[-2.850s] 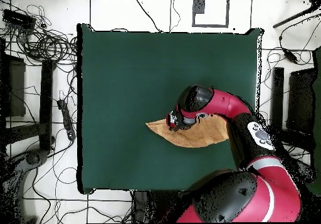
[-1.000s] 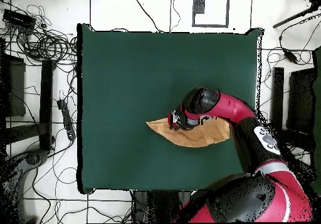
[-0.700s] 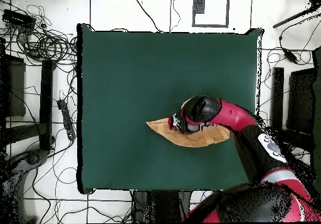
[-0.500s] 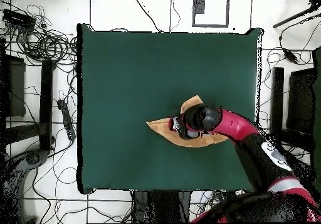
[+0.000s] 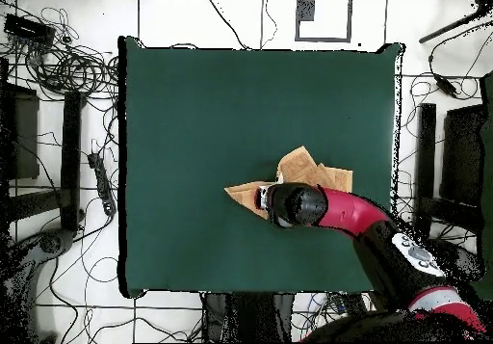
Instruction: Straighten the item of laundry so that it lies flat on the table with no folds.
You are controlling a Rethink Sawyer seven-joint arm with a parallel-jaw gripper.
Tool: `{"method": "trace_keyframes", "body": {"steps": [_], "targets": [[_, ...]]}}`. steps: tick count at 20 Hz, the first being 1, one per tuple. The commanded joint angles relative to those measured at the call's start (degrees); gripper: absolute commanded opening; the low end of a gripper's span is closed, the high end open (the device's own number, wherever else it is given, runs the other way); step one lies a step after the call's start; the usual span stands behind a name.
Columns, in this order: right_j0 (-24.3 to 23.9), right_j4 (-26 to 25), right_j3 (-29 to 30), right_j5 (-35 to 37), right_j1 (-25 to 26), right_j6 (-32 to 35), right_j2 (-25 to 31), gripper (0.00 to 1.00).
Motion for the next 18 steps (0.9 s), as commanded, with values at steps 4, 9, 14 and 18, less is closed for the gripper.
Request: {"method": "trace_keyframes", "body": {"steps": [4, 9, 14, 18], "targets": [[3.2, -12.0, -2.6, -30.6, 19.7, 9.6, -12.8, 1.00], [4.8, -10.3, -2.9, -31.6, 20.1, 9.9, -14.1, 1.00], [5.1, -8.9, -2.8, -33.9, 20.9, 9.9, -14.8, 1.00], [3.3, -7.9, -2.1, -35.4, 21.3, 9.3, -13.7, 1.00]]}}
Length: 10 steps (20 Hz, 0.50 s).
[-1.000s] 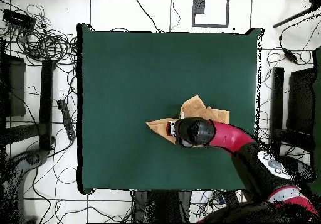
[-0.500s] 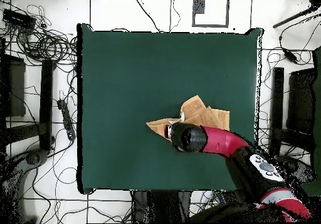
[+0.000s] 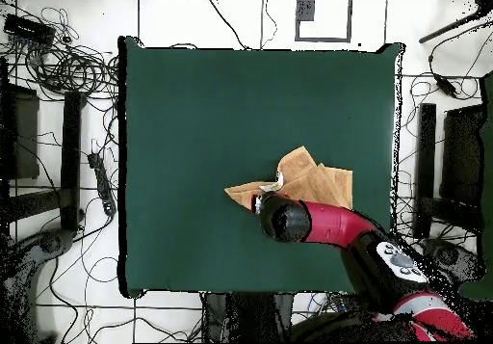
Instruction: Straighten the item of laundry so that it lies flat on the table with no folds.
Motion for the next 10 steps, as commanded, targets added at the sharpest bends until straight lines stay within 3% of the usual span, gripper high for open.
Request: {"method": "trace_keyframes", "body": {"steps": [1, 10], "targets": [[-2.2, -7.5, -6.5, -21.9, 23.4, 8.6, -7.6, 1.00], [-3.4, -7.5, -6.7, -18.9, 23.2, 5.8, -6.6, 1.00]]}}
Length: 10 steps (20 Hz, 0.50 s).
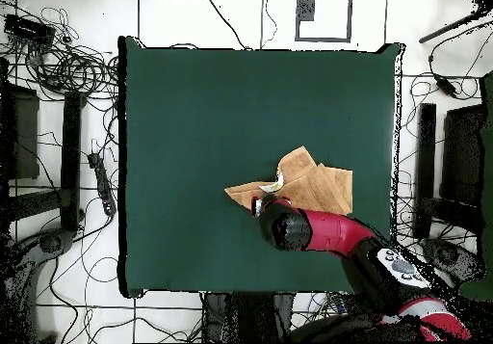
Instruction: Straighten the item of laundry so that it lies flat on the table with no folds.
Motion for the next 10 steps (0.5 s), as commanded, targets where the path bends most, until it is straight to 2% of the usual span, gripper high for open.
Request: {"method": "trace_keyframes", "body": {"steps": [1, 5, 6, 10], "targets": [[-2.6, -7.1, -9.1, -13.7, 23.3, 5.8, -6.6, 1.00], [-1.9, -7.7, -9.3, -14.8, 23.4, 6.0, -7.1, 1.00], [-1.6, -7.7, -9.4, -14.8, 23.4, 6.3, -7.3, 0.00], [-0.8, -8.0, -9.7, -15.0, 23.3, 6.0, -8.0, 0.00]]}}
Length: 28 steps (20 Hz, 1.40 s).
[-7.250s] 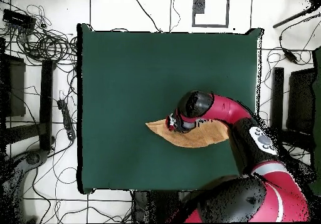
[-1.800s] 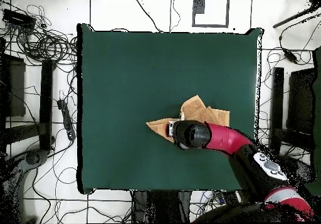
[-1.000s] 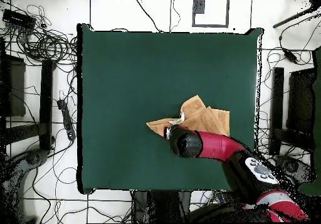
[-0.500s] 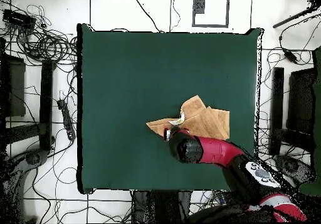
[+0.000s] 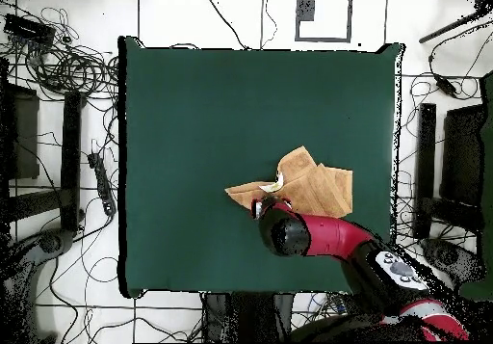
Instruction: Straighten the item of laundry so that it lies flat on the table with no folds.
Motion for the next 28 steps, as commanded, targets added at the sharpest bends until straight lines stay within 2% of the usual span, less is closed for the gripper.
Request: {"method": "trace_keyframes", "body": {"steps": [1, 4, 7, 20, 28], "targets": [[-0.7, -5.8, -10.9, -10.7, 23.4, 5.8, -7.6, 0.00], [-1.1, -6.2, -10.8, -11.6, 23.3, 5.9, -7.2, 0.00], [-1.5, -6.2, -11.1, -8.4, 22.7, 5.0, -6.6, 0.00], [-1.8, -6.4, -11.7, -7.7, 21.1, 4.8, -5.4, 0.00], [-2.7, -7.3, -10.5, -4.6, 19.0, 3.0, -3.9, 0.00]]}}
